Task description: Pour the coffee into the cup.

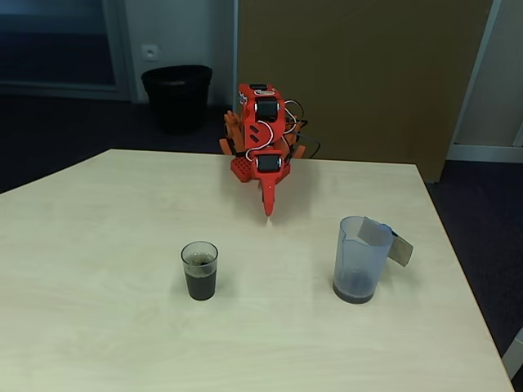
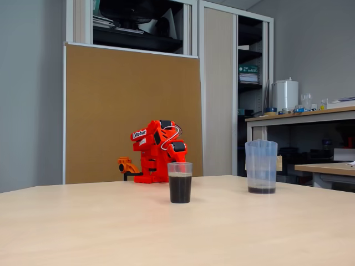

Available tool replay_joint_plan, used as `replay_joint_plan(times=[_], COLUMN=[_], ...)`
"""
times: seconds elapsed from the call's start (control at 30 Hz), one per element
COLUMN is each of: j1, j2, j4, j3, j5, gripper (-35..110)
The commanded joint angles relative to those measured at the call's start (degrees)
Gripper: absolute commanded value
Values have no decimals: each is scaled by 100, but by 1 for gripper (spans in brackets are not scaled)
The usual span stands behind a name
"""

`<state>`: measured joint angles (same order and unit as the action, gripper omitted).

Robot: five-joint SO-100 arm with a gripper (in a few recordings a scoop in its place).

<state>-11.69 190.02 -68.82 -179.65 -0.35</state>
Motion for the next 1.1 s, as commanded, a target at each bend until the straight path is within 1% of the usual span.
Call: replay_joint_plan(times=[0.0,0.33,0.53,1.07], j1=[-18,167,483,501], j2=[35,35,44,44], j4=[-88,-88,-88,-88], j3=[-35,-35,-35,-35], j5=[-62,-167,-158,-141], gripper=[0,0,0,0])
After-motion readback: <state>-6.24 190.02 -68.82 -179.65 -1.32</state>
